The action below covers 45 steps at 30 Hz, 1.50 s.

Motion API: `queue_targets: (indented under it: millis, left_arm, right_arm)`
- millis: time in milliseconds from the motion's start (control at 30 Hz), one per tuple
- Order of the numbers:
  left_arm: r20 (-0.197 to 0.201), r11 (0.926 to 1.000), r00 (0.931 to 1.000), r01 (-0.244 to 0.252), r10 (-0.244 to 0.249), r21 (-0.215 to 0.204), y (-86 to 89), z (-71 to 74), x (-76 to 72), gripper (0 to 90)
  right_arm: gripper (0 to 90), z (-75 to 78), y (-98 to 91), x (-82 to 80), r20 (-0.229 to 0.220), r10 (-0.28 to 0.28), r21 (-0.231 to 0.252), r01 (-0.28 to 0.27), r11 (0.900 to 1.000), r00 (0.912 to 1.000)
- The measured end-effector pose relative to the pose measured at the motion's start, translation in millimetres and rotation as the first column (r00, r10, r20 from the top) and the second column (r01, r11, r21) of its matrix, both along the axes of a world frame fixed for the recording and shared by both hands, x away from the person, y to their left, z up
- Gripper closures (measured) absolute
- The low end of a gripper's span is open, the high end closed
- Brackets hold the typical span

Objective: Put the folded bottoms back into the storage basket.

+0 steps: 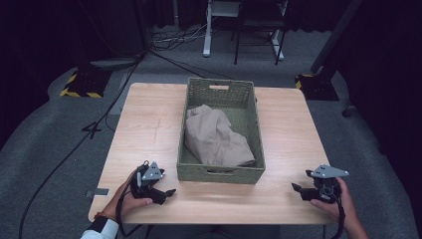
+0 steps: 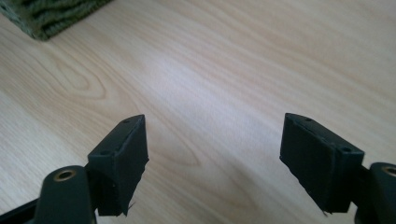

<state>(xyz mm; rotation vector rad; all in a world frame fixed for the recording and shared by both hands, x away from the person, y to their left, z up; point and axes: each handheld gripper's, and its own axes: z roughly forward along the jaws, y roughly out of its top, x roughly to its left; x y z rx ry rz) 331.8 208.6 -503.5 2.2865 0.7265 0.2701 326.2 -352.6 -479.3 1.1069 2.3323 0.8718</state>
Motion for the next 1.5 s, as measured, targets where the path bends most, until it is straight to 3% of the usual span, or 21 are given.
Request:
queue_targets:
  millis: [133,367,1500]
  left_arm:
    - [0.0,1.0,1.0,0.0,0.0,-0.001,0.0,0.0,0.0,15.2]
    - [0.0,1.0,1.0,0.0,0.0,0.0,0.0,0.0,0.0,15.2]
    - [-0.001,1.0,1.0,-0.001,0.001,0.0,-0.2,0.0,0.4,15.0]
  right_arm:
    - [23.1,-12.3,-9.0,-4.2,-0.021,-0.028,0.049,0.029,0.9984,0.9994]
    - [17.3,-23.9,-18.8,-6.5,-0.003,-0.087,0.115,0.087,0.9896,0.9962]
    - [15.8,-24.3,-15.7,-2.8,-0.004,-0.098,0.112,0.098,0.9889,0.9952]
